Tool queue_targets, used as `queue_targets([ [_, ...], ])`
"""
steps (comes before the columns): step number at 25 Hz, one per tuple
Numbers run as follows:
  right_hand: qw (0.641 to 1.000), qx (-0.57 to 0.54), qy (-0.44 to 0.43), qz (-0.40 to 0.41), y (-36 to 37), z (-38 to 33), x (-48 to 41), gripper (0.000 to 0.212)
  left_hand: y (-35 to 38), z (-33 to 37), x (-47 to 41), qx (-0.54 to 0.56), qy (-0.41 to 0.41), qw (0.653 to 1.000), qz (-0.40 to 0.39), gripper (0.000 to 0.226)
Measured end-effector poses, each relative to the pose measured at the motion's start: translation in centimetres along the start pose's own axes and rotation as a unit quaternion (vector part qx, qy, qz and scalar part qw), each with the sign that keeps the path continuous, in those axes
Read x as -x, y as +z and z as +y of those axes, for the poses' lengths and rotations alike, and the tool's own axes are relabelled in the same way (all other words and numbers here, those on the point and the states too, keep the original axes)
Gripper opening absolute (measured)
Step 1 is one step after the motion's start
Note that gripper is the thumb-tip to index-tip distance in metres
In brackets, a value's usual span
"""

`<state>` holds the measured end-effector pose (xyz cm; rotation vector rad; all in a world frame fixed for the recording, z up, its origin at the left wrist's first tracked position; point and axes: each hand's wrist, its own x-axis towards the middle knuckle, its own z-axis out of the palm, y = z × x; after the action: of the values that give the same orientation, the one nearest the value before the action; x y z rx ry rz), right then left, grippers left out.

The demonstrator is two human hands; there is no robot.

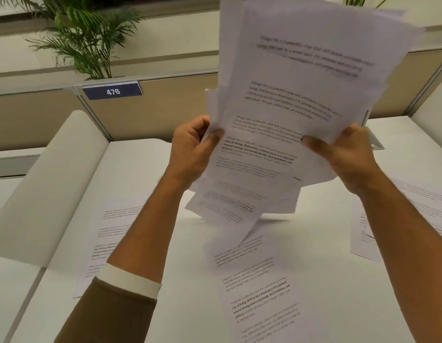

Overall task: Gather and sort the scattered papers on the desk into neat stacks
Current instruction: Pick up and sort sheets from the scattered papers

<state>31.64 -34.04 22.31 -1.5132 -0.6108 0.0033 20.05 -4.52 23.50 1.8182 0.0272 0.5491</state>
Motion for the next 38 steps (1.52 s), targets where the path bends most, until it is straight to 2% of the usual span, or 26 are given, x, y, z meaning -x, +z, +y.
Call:
queue_targets([
  [4, 1.000, 0.025, 0.002, 0.015, 0.2, -1.1, 0.0, 0.033, -0.4, 2.6, -0.5, -0.048, 0.066, 0.997, -0.013, 0.009],
  [8, 0.994, 0.038, -0.077, 0.065, 1.0, -4.3, -0.5, 0.028, -0.7, 5.4, -1.5, -0.066, 0.147, 0.987, 0.006, 0.013],
  [11, 0.986, 0.043, -0.140, 0.080, 1.0, -6.7, -0.8, 0.030, -1.0, 7.3, -1.9, -0.026, 0.182, 0.983, 0.016, 0.010],
  [16, 0.977, 0.020, -0.207, 0.036, 0.3, -8.9, -1.0, 0.035, -1.8, 8.9, -2.0, 0.087, 0.193, 0.977, 0.014, 0.014],
  [18, 0.977, 0.034, -0.209, 0.025, 0.3, -9.2, -1.1, 0.035, -2.0, 9.1, -2.1, 0.117, 0.191, 0.975, 0.013, 0.012],
  [21, 0.986, 0.010, -0.165, 0.028, 0.5, -8.5, -0.8, 0.031, -2.4, 8.3, -1.9, 0.126, 0.176, 0.976, 0.000, 0.013],
  [24, 0.993, -0.010, -0.108, 0.037, 1.3, -6.9, 0.3, 0.034, -2.0, 5.8, -0.1, 0.115, 0.100, 0.988, -0.028, 0.015],
  [27, 0.997, 0.026, -0.059, 0.035, 2.1, -5.0, 1.5, 0.031, -0.4, 3.5, 2.0, 0.101, 0.015, 0.994, -0.030, 0.023],
  [30, 0.995, 0.061, -0.064, 0.036, 2.6, -5.0, 1.6, 0.023, 0.1, 3.4, 2.7, 0.078, 0.031, 0.996, 0.011, 0.022],
  [34, 0.984, 0.098, -0.149, 0.020, 1.4, -7.5, 0.7, 0.022, -1.2, 4.5, 1.8, 0.167, 0.075, 0.983, -0.025, 0.028],
  [38, 0.986, 0.128, -0.102, -0.002, 0.5, -6.8, 0.7, 0.036, -1.3, 3.5, 2.7, 0.170, 0.028, 0.985, -0.030, 0.032],
])
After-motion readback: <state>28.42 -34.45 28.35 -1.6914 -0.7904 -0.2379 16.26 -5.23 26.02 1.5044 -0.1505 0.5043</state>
